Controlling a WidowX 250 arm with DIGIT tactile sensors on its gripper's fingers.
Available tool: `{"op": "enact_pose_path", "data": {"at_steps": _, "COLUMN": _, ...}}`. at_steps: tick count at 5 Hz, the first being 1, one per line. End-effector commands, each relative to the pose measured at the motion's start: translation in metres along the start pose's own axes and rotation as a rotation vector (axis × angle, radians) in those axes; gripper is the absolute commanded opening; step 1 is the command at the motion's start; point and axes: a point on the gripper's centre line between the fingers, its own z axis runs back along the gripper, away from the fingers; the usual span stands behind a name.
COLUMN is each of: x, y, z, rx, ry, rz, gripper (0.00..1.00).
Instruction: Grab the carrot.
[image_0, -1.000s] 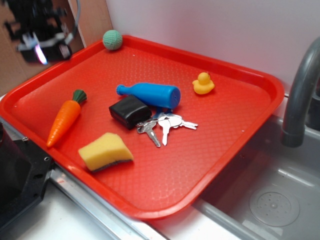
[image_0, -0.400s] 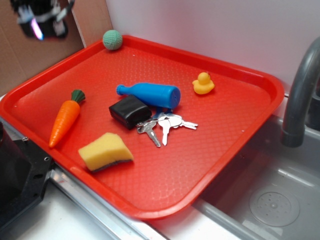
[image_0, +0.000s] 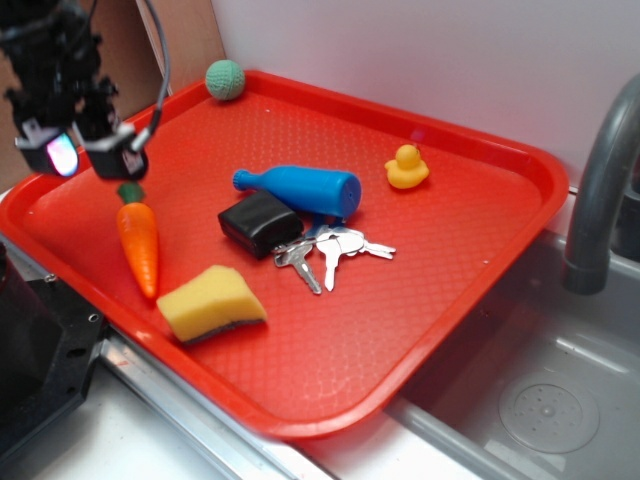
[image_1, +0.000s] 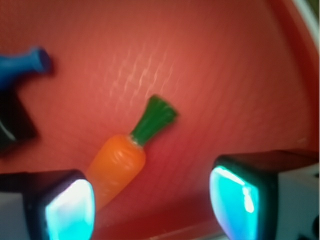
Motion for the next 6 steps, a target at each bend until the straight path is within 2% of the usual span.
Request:
{"op": "enact_pose_path", "data": {"at_steps": 1, "x": -0.007, "y": -0.020, "z": -0.042, "rx": 0.025, "ry": -0.029, "rz": -0.019, "gripper": 1.00}}
{"op": "enact_pose_path", "data": {"at_steps": 2, "x": -0.003, "y": -0.035, "z": -0.052, "rx": 0.015, "ry": -0.032, "rz": 0.044, "gripper": 1.00}}
{"op": "enact_pose_path", "data": {"at_steps": 3, "x": -0.004, "y": -0.040, "z": -0.054, "rx": 0.039, "ry": -0.016, "rz": 0.069, "gripper": 1.00}}
{"op": "enact_pose_path", "data": {"at_steps": 4, "x": -0.005, "y": -0.036, "z": -0.046, "rx": 0.015, "ry": -0.001, "rz": 0.004, "gripper": 0.00}}
{"op": "enact_pose_path", "data": {"at_steps": 5, "x": -0.003, "y": -0.033, "z": -0.012, "rx": -0.038, "ry": -0.002, "rz": -0.088, "gripper": 0.00}}
{"op": "enact_pose_path", "data": {"at_steps": 6, "x": 0.001, "y": -0.028, "z": 0.033, "rx": -0.077, "ry": -0.076, "rz": -0.135, "gripper": 0.00}}
